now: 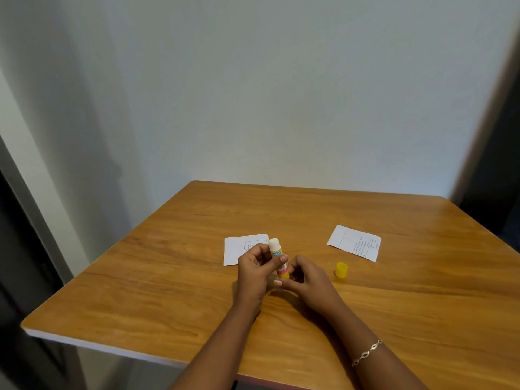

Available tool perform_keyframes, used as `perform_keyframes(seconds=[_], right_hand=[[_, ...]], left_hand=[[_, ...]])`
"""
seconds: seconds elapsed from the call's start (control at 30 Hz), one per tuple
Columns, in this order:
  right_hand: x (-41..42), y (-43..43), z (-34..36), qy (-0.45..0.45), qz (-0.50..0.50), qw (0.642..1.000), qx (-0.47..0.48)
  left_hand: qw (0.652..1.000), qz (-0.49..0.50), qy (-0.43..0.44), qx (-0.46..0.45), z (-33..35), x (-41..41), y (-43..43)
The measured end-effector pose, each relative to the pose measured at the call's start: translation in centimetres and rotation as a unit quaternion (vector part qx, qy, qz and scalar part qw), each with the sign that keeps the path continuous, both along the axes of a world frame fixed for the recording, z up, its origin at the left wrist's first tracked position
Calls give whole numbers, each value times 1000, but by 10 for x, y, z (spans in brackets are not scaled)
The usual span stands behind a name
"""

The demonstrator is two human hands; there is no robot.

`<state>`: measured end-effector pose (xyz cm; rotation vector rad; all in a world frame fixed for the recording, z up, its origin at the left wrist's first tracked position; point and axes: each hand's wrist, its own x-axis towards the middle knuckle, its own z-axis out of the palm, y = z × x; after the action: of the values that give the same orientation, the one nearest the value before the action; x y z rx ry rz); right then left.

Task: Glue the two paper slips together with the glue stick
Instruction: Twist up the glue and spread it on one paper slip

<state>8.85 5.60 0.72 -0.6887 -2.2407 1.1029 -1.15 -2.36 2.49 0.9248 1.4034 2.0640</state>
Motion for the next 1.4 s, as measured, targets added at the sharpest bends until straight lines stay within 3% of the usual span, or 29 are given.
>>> perform_keyframes(seconds=[0.23,0.5,0.77,0.97,1.27,1.4], right_hand=[[7,2,6,31,104,992,-69],[-1,-1,-1,20,-2,1000,14],[7,0,5,43,97,991,-82],[0,-3,2,2,13,1000,23],[8,-1,7,11,120,991,-53],[4,-4,3,-8,49,998,26]], left_hand=[[1000,-17,-11,-10,-4,-2,2],[1000,8,5,5,-1,0,2],[1000,0,-5,15,-4,-3,2],[1000,19,-2,7,-3,-2,1],[1000,21,-16,-1,-3,-3,0],[1000,19,-17,2,-1,-1,-1]])
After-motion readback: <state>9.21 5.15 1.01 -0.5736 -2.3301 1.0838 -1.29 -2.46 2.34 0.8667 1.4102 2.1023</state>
